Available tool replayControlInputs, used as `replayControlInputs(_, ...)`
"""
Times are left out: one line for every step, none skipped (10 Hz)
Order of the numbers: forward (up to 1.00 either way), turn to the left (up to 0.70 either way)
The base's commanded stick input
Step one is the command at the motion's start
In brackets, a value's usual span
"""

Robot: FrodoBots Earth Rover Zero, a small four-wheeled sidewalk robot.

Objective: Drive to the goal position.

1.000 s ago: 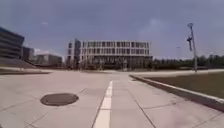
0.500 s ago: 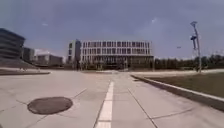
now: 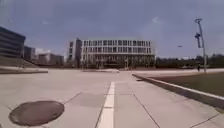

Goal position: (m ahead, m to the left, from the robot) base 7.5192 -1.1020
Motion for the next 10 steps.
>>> replayControlInputs(0.7,-0.33)
replayControlInputs(0.7,0.0)
replayControlInputs(0.7,0.0)
replayControlInputs(0.7,0.0)
replayControlInputs(0.7,0.0)
replayControlInputs(0.7,0.0)
replayControlInputs(0.7,0.0)
replayControlInputs(0.7,0.0)
replayControlInputs(0.7,0.0)
replayControlInputs(0.7,0.0)
